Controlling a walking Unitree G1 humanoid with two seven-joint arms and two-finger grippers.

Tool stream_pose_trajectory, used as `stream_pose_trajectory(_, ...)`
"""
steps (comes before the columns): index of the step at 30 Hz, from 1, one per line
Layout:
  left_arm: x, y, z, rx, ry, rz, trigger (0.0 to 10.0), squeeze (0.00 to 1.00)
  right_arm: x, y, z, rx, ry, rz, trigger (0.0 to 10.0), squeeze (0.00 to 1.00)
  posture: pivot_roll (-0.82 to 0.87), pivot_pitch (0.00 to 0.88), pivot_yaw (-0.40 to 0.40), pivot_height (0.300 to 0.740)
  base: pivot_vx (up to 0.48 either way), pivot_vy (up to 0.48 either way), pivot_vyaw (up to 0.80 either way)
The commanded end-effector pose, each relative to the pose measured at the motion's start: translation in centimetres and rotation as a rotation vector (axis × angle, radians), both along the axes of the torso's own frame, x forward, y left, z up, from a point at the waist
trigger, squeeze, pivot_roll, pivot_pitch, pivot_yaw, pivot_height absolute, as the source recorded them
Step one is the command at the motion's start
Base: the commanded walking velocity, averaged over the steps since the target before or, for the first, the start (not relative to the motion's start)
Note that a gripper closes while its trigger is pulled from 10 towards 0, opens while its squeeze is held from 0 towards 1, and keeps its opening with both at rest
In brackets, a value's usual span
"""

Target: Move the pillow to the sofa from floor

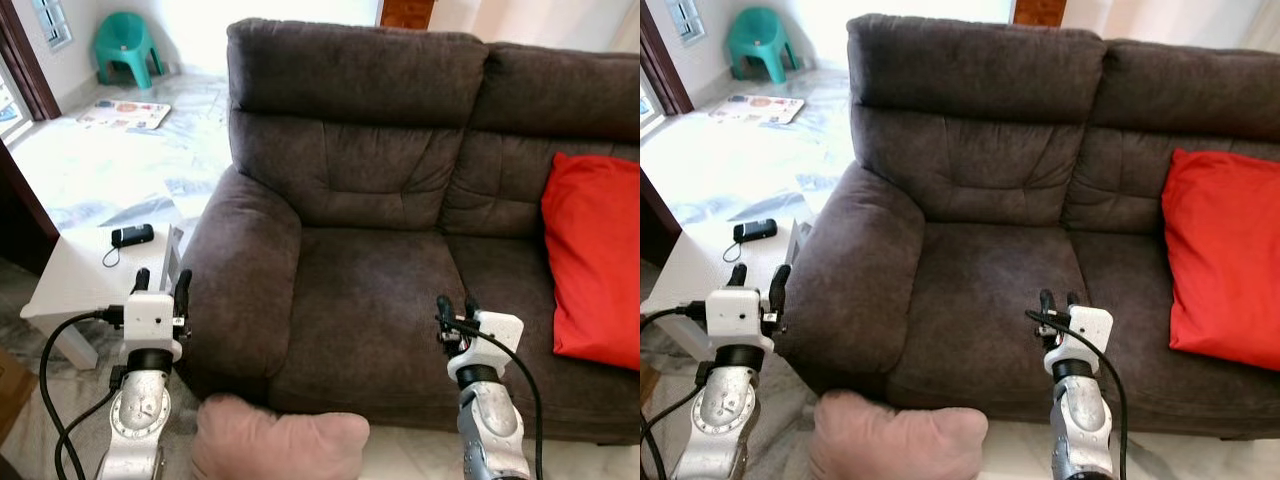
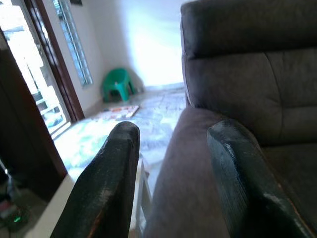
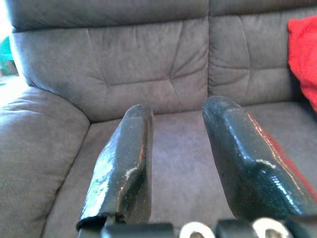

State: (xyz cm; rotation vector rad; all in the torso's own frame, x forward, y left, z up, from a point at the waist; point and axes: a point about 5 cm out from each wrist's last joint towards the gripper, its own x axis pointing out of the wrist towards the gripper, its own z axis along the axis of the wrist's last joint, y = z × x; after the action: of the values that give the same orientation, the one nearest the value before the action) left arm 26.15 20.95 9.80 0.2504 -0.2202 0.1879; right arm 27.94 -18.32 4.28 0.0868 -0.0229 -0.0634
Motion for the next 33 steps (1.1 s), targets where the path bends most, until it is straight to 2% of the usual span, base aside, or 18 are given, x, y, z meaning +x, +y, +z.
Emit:
stream_pose_trajectory(1,-0.2,0.0,0.0,-0.006,0.013,0.012,10.0,0.0,-0.1,0.2,0.1,-0.008,0.001,0.008,10.0,0.0,0.14,0.0,-0.106,0.695,0.0,0.0,0.0)
stream_pose_trajectory(9,-0.1,0.7,0.4,-0.01,0.022,0.041,10.0,0.0,-0.1,0.1,0.4,-0.005,0.004,0.007,10.0,0.0,0.14,0.0,-0.108,0.695,0.0,0.0,0.0)
stream_pose_trajectory(29,0.3,1.0,0.6,-0.015,0.036,0.031,10.0,0.0,0.3,0.2,0.9,0.001,0.011,0.027,10.0,0.0,0.14,0.0,-0.107,0.695,0.0,0.0,0.0)
stream_pose_trajectory(33,0.3,1.1,0.6,-0.015,0.036,0.029,10.0,0.0,0.4,0.3,0.9,0.005,0.014,0.035,10.0,0.0,0.13,0.0,-0.108,0.673,0.0,0.0,0.0)
